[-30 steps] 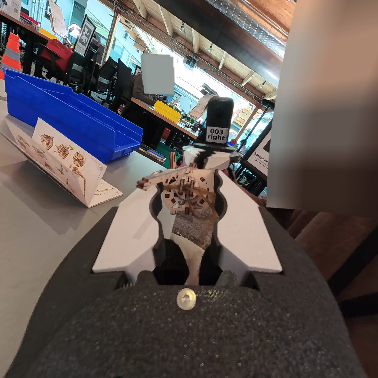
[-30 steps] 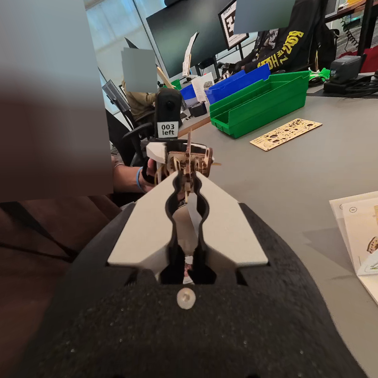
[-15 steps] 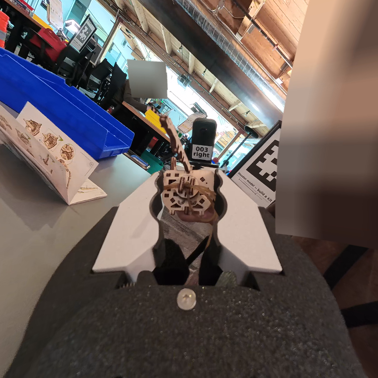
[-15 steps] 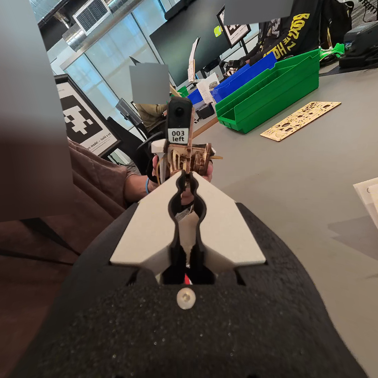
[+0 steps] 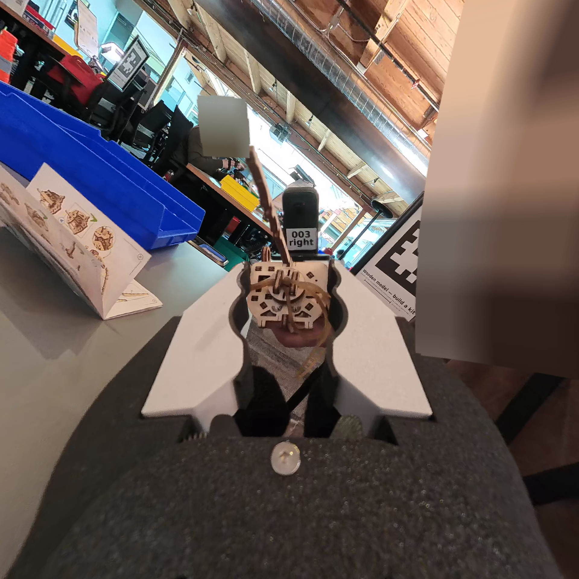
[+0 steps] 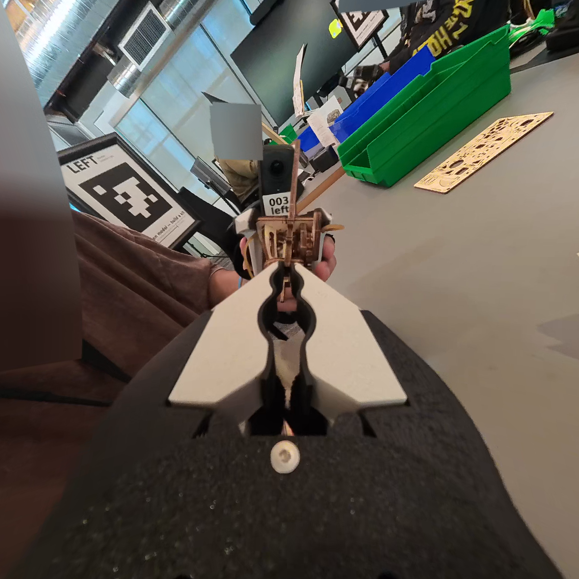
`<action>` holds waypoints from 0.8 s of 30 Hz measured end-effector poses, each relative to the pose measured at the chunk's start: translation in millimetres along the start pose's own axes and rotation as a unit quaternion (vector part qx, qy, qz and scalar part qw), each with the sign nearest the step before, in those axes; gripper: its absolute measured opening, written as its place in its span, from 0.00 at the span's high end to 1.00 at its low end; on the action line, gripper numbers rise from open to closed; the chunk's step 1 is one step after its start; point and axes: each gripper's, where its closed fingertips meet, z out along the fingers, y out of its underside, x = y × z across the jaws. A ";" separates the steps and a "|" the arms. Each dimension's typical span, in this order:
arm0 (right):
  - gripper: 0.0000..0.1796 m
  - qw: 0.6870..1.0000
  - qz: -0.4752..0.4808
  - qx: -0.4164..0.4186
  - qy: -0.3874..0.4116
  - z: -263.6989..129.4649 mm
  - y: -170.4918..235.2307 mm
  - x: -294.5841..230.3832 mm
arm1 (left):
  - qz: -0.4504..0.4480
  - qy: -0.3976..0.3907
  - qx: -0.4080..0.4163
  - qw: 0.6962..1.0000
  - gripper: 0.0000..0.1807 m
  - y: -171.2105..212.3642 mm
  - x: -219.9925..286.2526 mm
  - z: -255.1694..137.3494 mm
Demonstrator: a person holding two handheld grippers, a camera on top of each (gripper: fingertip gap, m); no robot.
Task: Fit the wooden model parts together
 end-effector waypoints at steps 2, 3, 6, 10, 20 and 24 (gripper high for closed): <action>0.98 1.000 -0.011 0.000 0.006 1.2 0.1 0.5 | -0.004 0.000 0.003 1.000 0.74 -1.1 -0.7 -0.4; 0.98 1.000 -0.020 -0.003 0.012 1.9 0.8 1.0 | -0.006 0.000 0.005 1.000 0.74 -1.7 -1.1 -0.5; 0.94 0.997 -0.067 -0.016 0.036 4.7 3.9 2.6 | -0.014 0.002 0.009 1.000 0.74 -2.8 -1.1 -0.6; 0.90 0.989 -0.131 -0.013 0.065 4.3 0.5 2.6 | -0.017 0.004 0.010 1.000 0.74 -3.4 -1.2 -1.0; 0.79 0.913 -0.391 0.009 0.117 -4.9 -18.4 -22.2 | -0.086 0.084 0.026 0.992 0.74 -13.5 13.5 -6.7; 0.71 0.866 -0.461 -0.008 0.193 -5.3 -20.2 -25.3 | -0.121 0.115 0.044 0.985 0.74 -20.2 17.1 -10.2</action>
